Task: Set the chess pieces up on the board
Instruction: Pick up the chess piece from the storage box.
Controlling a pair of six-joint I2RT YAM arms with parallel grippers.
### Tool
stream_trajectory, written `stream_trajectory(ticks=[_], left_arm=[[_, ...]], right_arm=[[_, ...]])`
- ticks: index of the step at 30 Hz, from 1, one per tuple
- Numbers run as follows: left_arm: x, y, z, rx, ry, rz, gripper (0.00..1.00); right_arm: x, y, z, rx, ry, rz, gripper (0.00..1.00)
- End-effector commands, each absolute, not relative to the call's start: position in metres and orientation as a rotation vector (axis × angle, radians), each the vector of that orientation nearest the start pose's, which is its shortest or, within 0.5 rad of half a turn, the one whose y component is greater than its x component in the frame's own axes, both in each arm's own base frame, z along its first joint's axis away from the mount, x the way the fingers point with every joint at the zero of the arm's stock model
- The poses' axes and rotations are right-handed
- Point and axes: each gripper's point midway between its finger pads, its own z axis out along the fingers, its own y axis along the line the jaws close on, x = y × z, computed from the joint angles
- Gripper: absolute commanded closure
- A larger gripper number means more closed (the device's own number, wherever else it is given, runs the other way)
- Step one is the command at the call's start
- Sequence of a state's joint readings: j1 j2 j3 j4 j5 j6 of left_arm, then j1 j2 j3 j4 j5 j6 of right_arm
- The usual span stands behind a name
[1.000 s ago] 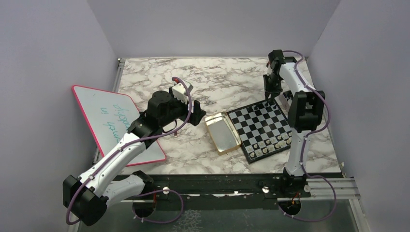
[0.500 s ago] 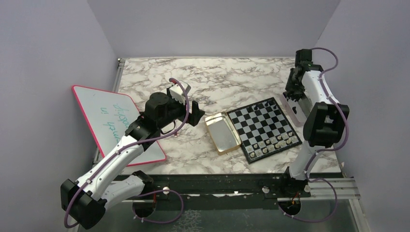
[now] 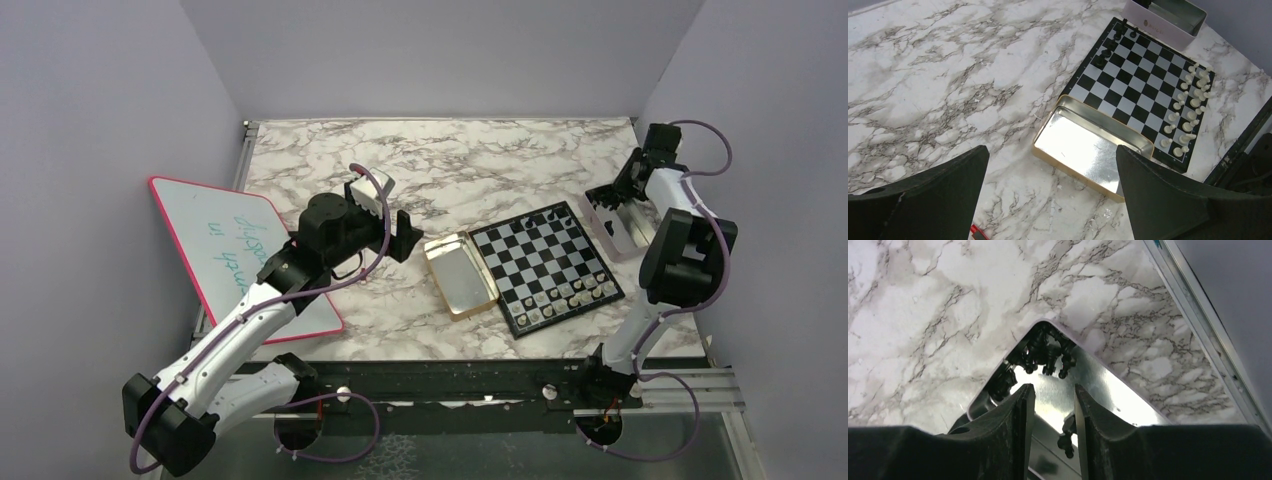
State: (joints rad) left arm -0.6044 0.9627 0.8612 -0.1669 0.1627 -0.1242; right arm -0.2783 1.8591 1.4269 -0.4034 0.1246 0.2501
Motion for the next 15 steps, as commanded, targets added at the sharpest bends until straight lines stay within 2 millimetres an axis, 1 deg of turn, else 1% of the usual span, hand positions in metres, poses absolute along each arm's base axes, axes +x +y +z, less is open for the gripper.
stream_trajectory(ticks=[1, 3, 6, 10, 15], left_arm=[[0.266, -0.218, 0.266, 0.556, 1.772, -0.615, 0.03], [0.265, -0.220, 0.265, 0.562, 1.775, -0.623, 0.03], [0.264, -0.222, 0.264, 0.567, 1.778, -0.631, 0.03], [0.265, -0.220, 0.263, 0.565, 1.780, -0.621, 0.03], [0.266, -0.220, 0.263, 0.563, 1.783, -0.615, 0.03]], right_arm=[[0.476, -0.151, 0.082, 0.725, 2.247, -0.096, 0.63], [0.477, -0.154, 0.073, 0.736, 2.233, -0.089, 0.65], [0.477, -0.152, 0.066, 0.744, 2.219, -0.044, 0.65], [0.477, -0.151, 0.053, 0.770, 2.212, -0.029, 0.62], [0.476, -0.155, 0.046, 0.801, 2.209, -0.045, 0.62]])
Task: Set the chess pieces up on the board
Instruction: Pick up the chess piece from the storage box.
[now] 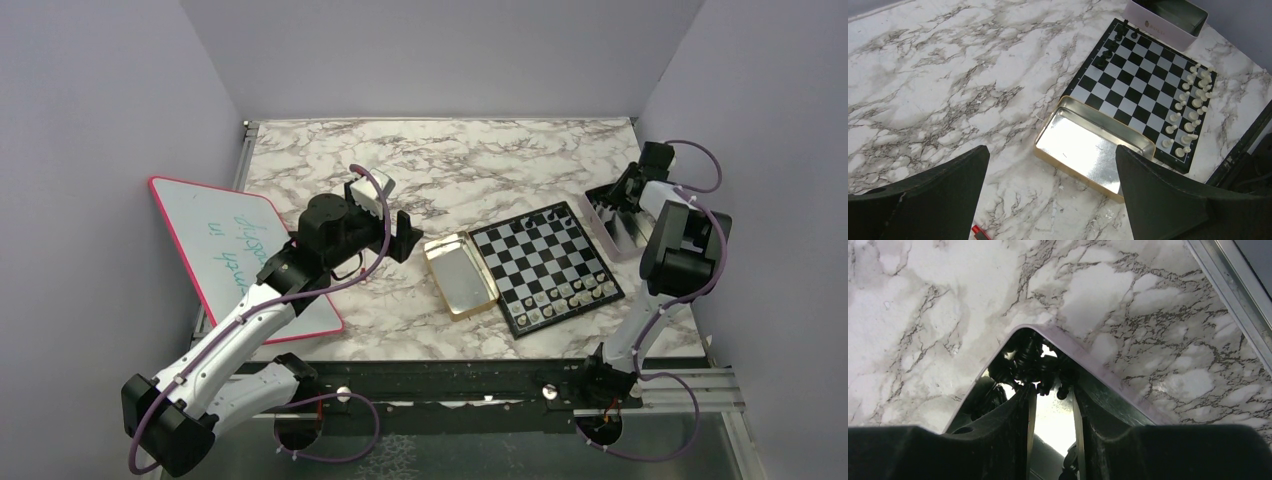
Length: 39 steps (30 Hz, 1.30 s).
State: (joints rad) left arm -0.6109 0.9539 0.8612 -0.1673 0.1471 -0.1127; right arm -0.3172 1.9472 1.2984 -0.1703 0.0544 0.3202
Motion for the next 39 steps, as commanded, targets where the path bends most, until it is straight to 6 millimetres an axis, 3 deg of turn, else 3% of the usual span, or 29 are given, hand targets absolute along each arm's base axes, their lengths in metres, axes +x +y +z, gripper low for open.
stream_trajectory(ticks=[1, 19, 31, 39], left_arm=[[0.266, -0.220, 0.263, 0.565, 1.783, -0.616, 0.03], [0.266, -0.220, 0.263, 0.562, 1.780, -0.613, 0.04], [0.266, -0.219, 0.263, 0.561, 1.778, -0.609, 0.05], [0.266, -0.219, 0.265, 0.560, 1.775, -0.612, 0.05]], right_arm=[[0.476, -0.155, 0.046, 0.810, 2.207, -0.047, 0.62], [0.460, -0.165, 0.032, 0.931, 2.204, -0.117, 0.63], [0.458, -0.160, 0.015, 0.983, 2.211, -0.079, 0.66], [0.445, -0.158, 0.011, 1.021, 2.230, -0.096, 0.73]])
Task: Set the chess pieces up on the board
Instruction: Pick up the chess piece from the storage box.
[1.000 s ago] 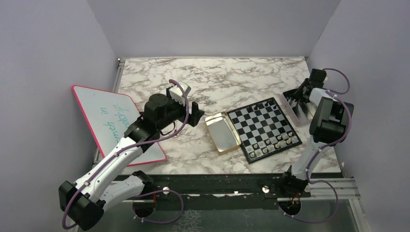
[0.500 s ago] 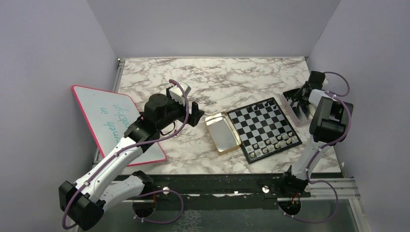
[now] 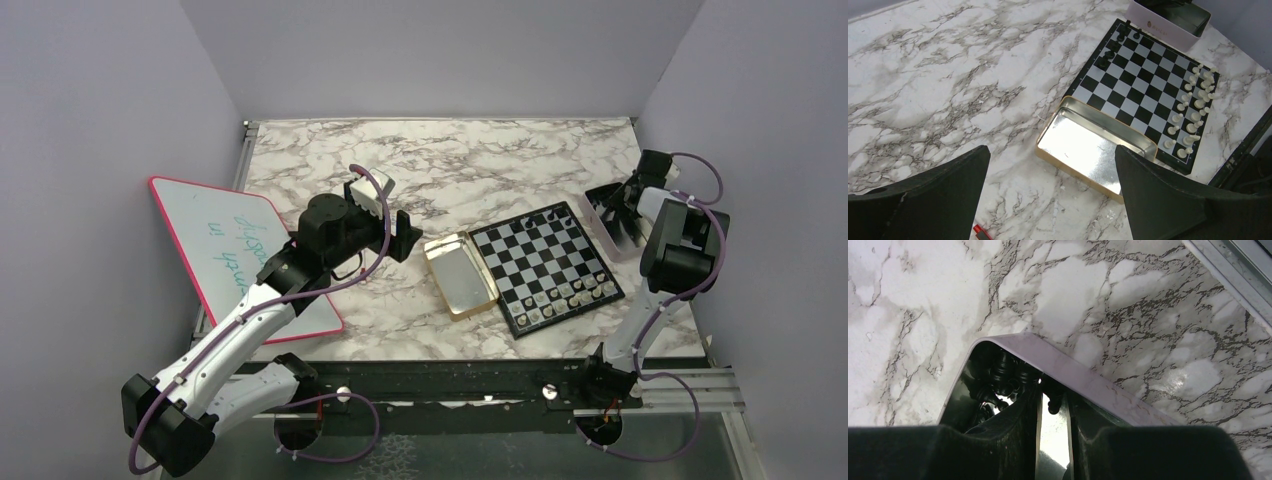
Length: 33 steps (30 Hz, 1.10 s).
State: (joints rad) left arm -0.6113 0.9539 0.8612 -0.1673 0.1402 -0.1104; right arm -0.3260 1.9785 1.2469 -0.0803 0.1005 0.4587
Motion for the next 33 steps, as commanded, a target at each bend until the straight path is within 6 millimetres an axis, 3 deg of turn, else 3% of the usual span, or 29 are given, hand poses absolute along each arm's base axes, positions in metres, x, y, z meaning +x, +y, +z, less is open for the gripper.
stream_trajectory(ticks=[1, 19, 33], left_arm=[[0.266, -0.219, 0.265, 0.559, 1.773, -0.611, 0.05], [0.265, -0.218, 0.268, 0.555, 1.762, -0.611, 0.05], [0.264, -0.211, 0.276, 0.529, 1.740, -0.589, 0.05]], right_arm=[[0.444, -0.158, 0.011, 1.024, 2.233, -0.097, 0.74], [0.417, -0.154, 0.022, 1.022, 2.279, -0.144, 0.79], [0.415, -0.155, 0.016, 1.034, 2.336, -0.166, 0.79]])
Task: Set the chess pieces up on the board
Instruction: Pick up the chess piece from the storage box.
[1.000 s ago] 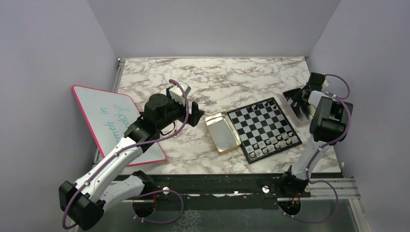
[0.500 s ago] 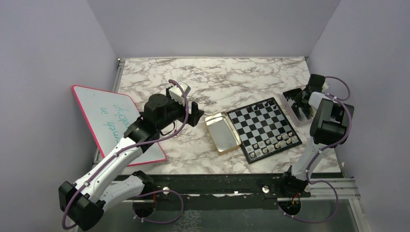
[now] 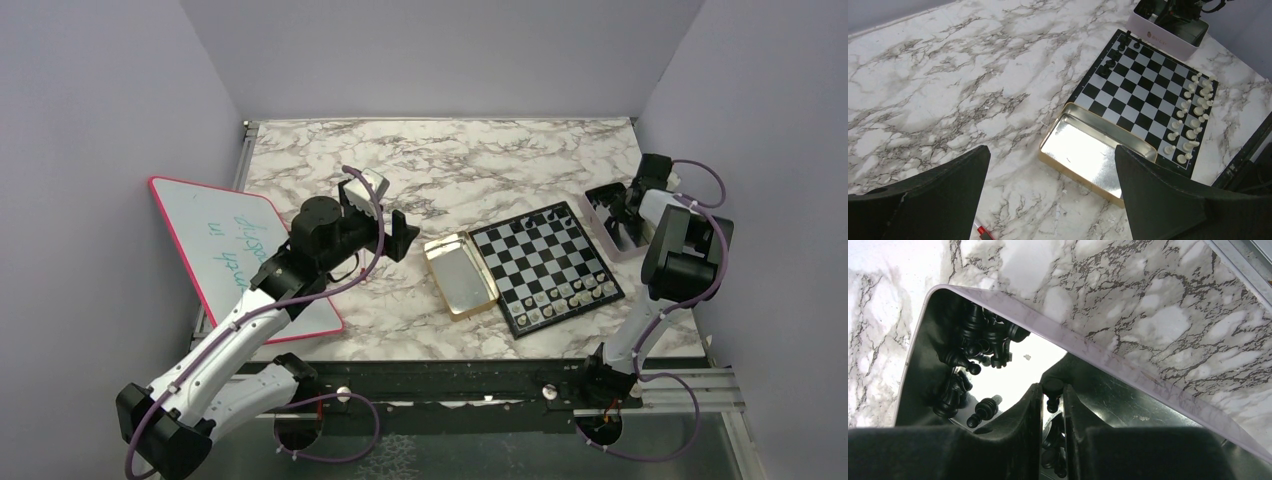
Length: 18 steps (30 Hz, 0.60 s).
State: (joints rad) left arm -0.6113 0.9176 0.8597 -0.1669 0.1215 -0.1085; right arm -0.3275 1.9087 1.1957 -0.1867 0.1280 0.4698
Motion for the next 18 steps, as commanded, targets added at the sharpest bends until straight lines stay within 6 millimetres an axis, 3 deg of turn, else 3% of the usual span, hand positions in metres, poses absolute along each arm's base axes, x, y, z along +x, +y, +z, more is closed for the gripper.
stream_trajectory(ticks=[1, 18], left_arm=[[0.264, -0.211, 0.276, 0.528, 1.740, -0.589, 0.05], [0.263, -0.207, 0.282, 0.508, 1.710, -0.581, 0.05]], right_arm=[[0.414, -0.156, 0.015, 1.037, 2.343, -0.173, 0.78], [0.409, -0.155, -0.003, 1.042, 2.428, -0.196, 0.72]])
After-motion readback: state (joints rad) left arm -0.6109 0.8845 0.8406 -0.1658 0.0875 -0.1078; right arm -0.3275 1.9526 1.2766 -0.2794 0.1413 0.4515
